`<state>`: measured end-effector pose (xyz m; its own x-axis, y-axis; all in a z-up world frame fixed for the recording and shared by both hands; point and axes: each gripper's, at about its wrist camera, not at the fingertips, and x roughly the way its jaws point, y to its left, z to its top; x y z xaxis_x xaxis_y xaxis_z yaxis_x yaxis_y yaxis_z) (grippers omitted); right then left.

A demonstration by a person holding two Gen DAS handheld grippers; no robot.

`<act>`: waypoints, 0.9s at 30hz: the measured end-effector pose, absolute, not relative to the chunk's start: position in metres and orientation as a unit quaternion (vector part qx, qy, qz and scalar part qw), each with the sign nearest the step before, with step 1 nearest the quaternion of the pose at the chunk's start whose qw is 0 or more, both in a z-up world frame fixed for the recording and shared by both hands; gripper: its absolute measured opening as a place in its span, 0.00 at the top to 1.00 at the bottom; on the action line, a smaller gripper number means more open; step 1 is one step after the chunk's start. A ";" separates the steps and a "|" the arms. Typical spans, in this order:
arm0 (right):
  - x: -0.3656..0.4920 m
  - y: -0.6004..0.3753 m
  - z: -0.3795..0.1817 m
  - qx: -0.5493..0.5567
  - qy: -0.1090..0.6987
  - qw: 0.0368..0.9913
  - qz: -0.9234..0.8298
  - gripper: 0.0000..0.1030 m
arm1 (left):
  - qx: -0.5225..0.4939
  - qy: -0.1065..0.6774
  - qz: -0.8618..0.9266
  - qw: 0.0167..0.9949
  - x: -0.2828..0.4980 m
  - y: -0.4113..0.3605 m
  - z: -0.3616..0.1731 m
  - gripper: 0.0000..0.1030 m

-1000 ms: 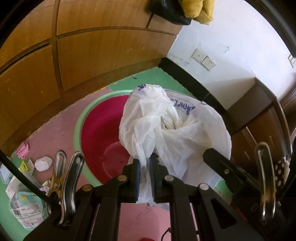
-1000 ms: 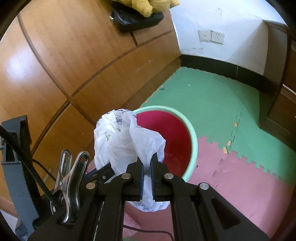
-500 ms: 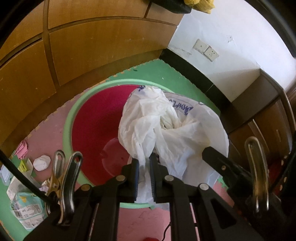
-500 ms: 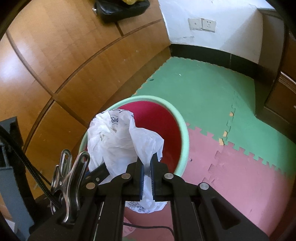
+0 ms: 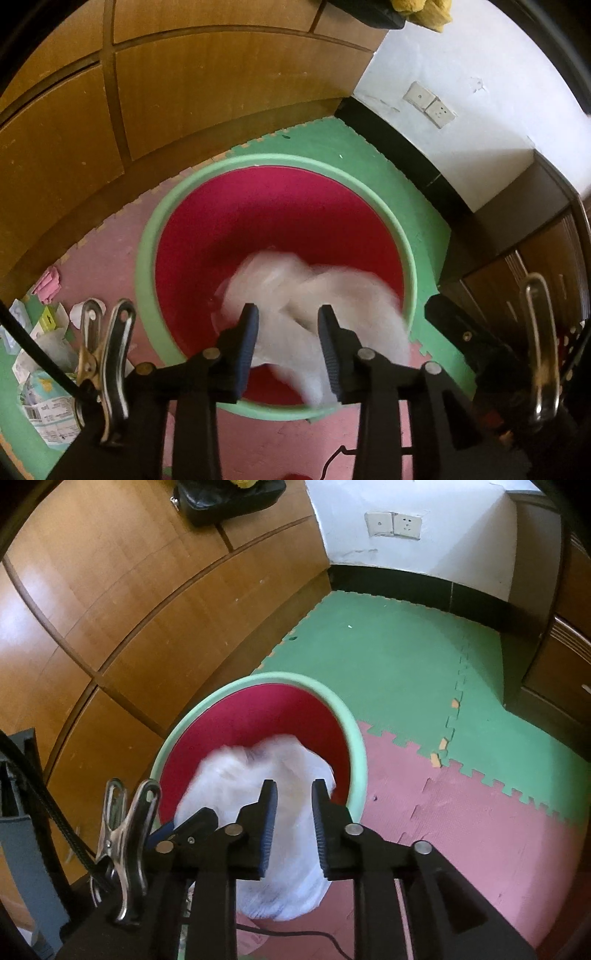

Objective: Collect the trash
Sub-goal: 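Open both grippers to drop the white bag into the red bucket, then move both grippers back from the bucket to the trash pile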

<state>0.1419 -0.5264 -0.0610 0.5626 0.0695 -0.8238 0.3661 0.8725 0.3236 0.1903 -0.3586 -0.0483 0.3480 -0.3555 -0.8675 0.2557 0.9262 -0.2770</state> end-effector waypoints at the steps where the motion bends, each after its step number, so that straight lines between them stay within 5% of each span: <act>1: 0.142 -0.527 -0.060 0.239 0.458 0.852 -0.087 0.79 | -0.046 0.539 -0.185 0.820 0.190 -0.358 -0.048 0.66; 27: 0.139 -0.496 -0.030 0.229 0.437 0.869 -0.030 0.76 | -0.045 0.512 -0.155 0.844 0.178 -0.316 -0.009 0.66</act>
<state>0.1390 -0.4964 -0.0302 0.6156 0.1482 -0.7740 0.2519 0.8937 0.3714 0.1783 -0.3155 -0.0086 0.4286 -0.3071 -0.8497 0.2147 0.9481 -0.2344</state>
